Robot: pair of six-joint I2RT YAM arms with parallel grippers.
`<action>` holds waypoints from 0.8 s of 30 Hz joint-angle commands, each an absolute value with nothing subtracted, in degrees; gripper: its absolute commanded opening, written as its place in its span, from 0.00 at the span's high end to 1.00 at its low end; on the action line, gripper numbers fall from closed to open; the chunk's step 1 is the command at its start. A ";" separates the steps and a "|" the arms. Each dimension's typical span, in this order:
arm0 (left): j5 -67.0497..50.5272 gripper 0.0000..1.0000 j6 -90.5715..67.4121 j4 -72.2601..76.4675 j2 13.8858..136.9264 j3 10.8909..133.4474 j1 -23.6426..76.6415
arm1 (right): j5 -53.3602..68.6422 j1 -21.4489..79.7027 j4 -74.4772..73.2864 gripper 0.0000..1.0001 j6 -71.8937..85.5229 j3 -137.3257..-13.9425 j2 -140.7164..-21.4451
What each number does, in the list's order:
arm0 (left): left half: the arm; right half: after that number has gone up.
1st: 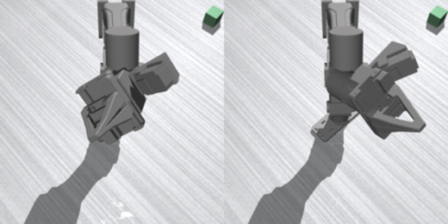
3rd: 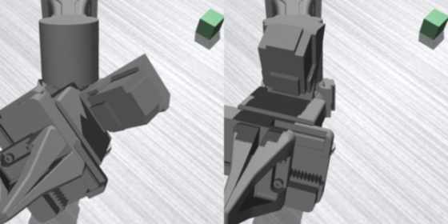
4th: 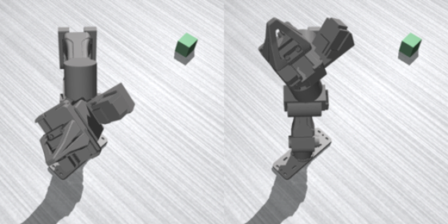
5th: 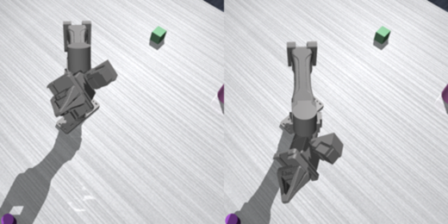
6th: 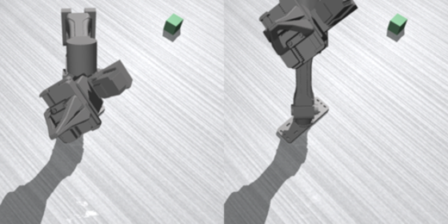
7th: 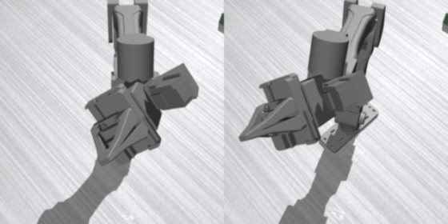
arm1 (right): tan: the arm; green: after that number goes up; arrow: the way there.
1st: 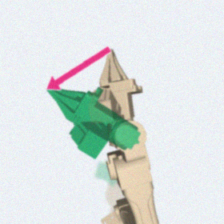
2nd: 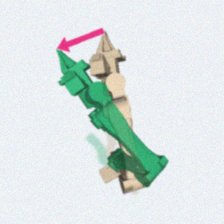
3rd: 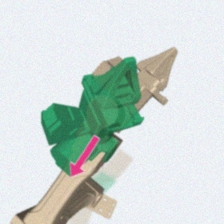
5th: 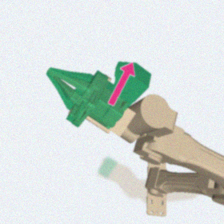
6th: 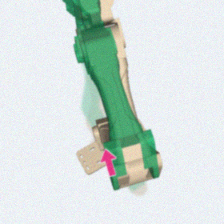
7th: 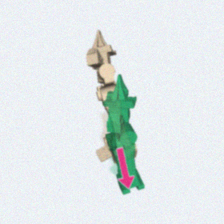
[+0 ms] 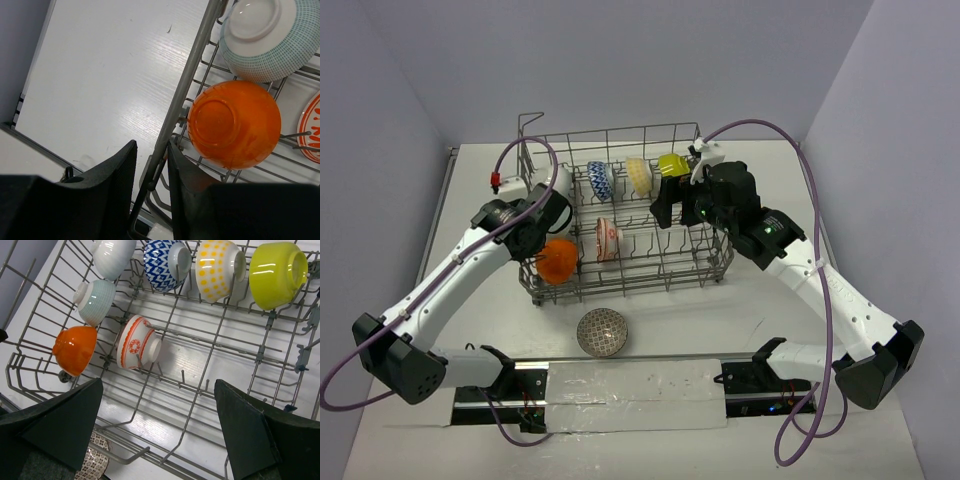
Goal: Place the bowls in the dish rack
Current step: Move the dish rack to the center of the board.
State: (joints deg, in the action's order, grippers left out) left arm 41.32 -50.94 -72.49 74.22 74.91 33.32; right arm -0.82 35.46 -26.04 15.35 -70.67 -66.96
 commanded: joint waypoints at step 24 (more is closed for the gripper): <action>52.29 0.55 -48.08 -75.24 86.92 83.05 29.09 | -0.97 35.24 -25.31 0.00 15.03 -70.31 -65.92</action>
